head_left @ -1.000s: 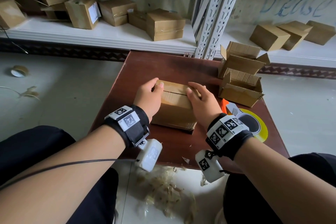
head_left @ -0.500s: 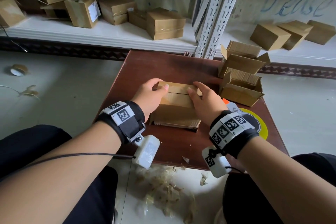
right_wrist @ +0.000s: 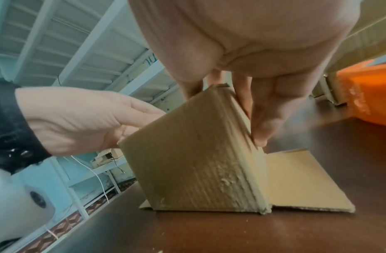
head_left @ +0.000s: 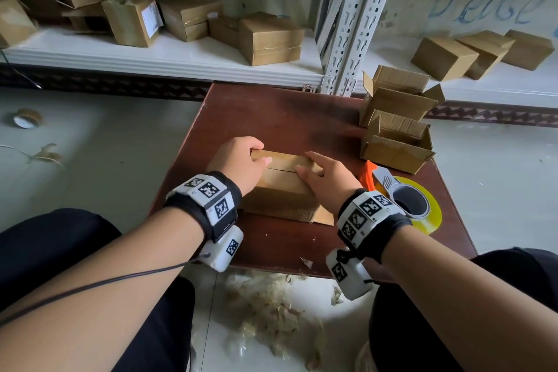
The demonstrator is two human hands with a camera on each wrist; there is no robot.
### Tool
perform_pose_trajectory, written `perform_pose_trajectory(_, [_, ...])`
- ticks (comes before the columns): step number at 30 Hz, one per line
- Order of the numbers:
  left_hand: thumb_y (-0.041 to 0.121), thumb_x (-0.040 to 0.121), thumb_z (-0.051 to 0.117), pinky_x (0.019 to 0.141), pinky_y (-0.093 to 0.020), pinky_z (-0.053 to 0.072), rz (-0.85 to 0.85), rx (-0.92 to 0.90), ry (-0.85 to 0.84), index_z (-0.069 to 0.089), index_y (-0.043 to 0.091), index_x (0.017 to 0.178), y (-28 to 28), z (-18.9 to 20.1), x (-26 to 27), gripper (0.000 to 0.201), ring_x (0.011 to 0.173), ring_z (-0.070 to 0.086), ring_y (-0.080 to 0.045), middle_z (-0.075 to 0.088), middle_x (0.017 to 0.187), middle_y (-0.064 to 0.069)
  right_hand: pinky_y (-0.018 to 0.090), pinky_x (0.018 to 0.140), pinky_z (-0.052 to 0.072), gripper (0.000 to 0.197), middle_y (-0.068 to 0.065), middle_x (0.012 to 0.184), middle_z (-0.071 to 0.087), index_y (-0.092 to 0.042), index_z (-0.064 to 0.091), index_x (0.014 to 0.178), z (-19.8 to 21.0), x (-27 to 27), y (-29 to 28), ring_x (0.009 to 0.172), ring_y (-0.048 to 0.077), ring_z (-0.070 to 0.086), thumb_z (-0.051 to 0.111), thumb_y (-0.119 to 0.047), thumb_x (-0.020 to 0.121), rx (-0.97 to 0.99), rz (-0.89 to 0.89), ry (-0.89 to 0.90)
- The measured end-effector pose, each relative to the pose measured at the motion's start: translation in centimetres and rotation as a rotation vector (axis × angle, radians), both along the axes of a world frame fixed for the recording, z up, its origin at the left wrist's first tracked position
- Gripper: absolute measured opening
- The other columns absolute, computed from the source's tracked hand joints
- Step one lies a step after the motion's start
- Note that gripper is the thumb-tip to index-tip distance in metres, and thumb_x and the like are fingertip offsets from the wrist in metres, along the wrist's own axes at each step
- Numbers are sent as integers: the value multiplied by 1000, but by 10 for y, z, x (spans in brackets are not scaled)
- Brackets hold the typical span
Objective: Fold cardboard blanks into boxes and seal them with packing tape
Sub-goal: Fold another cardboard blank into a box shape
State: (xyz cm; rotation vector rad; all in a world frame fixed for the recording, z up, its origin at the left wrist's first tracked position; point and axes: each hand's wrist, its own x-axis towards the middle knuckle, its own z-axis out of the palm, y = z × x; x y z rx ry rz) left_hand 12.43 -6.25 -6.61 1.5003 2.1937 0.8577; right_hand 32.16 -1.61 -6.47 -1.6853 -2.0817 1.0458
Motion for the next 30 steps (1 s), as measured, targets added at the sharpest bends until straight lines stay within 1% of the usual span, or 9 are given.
perform_pose_trajectory(4, [23, 87, 80, 90, -37, 54, -140, 232, 153, 77, 27, 109, -6, 7, 14, 23, 104, 62, -18, 71, 109, 9, 40, 101, 55, 58, -1, 139, 65, -43, 47, 153, 1, 1, 1, 120, 21, 64, 57, -60, 98, 9, 8, -4])
perform_pose_trajectory(7, [15, 84, 81, 84, -33, 58, -372, 236, -33, 79, 23, 103, -11, 9, 34, 21, 87, 67, -8, 73, 96, 10, 40, 104, 54, 50, -1, 143, 64, -43, 50, 151, 1, -1, 0, 124, 22, 64, 53, -47, 101, 20, 15, 17])
perform_pose_trajectory(10, [3, 87, 70, 98, -28, 49, -524, 158, -18, 75, 20, 120, -15, 5, 49, 37, 104, 63, -13, 68, 110, 4, 39, 107, 53, 60, -2, 136, 69, -40, 57, 148, -5, -4, 3, 124, 20, 65, 46, -28, 90, -2, 27, 100])
perform_pose_trajectory(12, [0, 87, 64, 102, -31, 46, -522, 125, -1, 72, 20, 125, -13, 4, 50, 44, 110, 59, -17, 67, 112, 3, 34, 105, 54, 57, -2, 125, 73, -32, 63, 143, -9, -7, 6, 116, 16, 67, 45, -14, 92, -6, -1, 182])
perform_pose_trajectory(16, [18, 84, 73, 97, -41, 50, -438, 164, -5, 74, 21, 120, -4, 4, 47, 36, 106, 60, -19, 68, 108, 4, 29, 97, 57, 52, -2, 112, 77, -22, 76, 124, -7, -8, 11, 110, 16, 71, 43, 5, 96, 25, 8, 288])
perform_pose_trajectory(18, [30, 84, 76, 95, -43, 51, -415, 175, 33, 74, 22, 121, 0, 5, 47, 38, 107, 58, -20, 68, 109, 4, 26, 91, 58, 44, 0, 113, 77, -19, 75, 125, -3, -7, 12, 107, 16, 72, 46, 3, 100, 29, 7, 290])
perform_pose_trajectory(22, [36, 90, 76, 87, -42, 51, -414, 233, 151, 76, 25, 115, 4, 10, 50, 27, 103, 54, -19, 68, 107, 7, 16, 72, 51, 38, 7, 122, 70, -15, 64, 136, 10, 6, 20, 101, 17, 66, 44, -3, 106, 82, -36, 204])
perform_pose_trajectory(27, [30, 92, 75, 74, -28, 46, -456, 419, 201, 80, 25, 103, -4, 20, 62, 14, 95, 60, -18, 71, 99, 7, 43, 111, 43, 42, 14, 145, 51, -25, 54, 146, 14, 42, 34, 134, 36, 49, 50, -24, 105, 228, -126, -180])
perform_pose_trajectory(30, [22, 93, 74, 80, -31, 53, -540, 461, 87, 79, 17, 101, -5, 23, 64, 11, 89, 63, -14, 70, 94, 3, 52, 115, 36, 56, 16, 149, 39, -23, 47, 147, 11, 55, 27, 141, 40, 35, 57, -50, 98, 110, -241, -412])
